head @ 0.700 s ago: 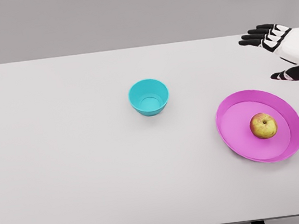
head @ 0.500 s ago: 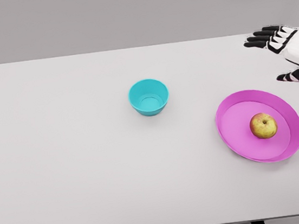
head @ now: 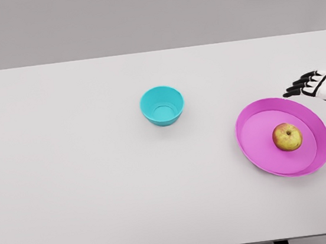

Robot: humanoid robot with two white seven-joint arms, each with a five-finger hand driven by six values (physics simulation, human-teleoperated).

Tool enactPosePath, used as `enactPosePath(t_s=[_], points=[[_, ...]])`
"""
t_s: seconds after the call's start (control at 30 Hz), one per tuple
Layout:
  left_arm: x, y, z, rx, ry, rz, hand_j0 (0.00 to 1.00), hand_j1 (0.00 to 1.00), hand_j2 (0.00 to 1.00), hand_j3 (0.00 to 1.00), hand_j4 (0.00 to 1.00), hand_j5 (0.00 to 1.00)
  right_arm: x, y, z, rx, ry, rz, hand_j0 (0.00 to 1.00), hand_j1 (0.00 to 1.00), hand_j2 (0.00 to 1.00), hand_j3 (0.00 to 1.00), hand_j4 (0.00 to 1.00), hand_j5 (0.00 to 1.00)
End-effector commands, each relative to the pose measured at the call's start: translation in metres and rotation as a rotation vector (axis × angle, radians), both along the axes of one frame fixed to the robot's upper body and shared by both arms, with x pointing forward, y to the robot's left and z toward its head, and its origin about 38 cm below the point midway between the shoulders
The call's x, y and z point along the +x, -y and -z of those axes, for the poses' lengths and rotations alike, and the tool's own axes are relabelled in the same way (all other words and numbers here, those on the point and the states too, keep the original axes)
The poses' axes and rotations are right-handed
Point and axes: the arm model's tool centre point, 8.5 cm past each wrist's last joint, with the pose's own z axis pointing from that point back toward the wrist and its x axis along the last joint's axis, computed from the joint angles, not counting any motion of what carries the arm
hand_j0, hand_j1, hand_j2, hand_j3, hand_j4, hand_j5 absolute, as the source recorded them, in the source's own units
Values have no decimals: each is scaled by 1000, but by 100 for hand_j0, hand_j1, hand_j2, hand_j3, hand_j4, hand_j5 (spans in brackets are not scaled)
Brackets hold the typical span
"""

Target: Put the apple from the pink plate into the blue bowl with your right arm

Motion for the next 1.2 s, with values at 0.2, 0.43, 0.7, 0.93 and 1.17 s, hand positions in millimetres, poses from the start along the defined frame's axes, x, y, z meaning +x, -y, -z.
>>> enactPosePath(t_s=[0.2, 0.43, 0.7, 0.93, 1.17], points=[[1, 0, 0, 1, 1, 0, 100, 100, 100, 100, 100, 100, -5, -16, 37, -5, -127, -26, 100, 100, 100, 100, 100, 100], [0, 0, 0, -1, 0, 0, 100, 100, 100, 100, 100, 100, -4, -11, 63, 9, -187, 6, 100, 100, 100, 100, 100, 100], [0, 0, 0, 1, 0, -1, 100, 100, 100, 100, 100, 100, 2, -21, 63, 32, -172, -7, 100, 100, 100, 100, 100, 100], [0, 0, 0, 1, 0, -1, 100, 100, 100, 100, 100, 100, 7, -28, 70, 41, -186, -17, 100, 100, 100, 100, 100, 100], [0, 0, 0, -1, -2, 0, 100, 100, 100, 100, 100, 100, 5, -31, 74, 38, -198, -27, 100, 100, 100, 100, 100, 100]])
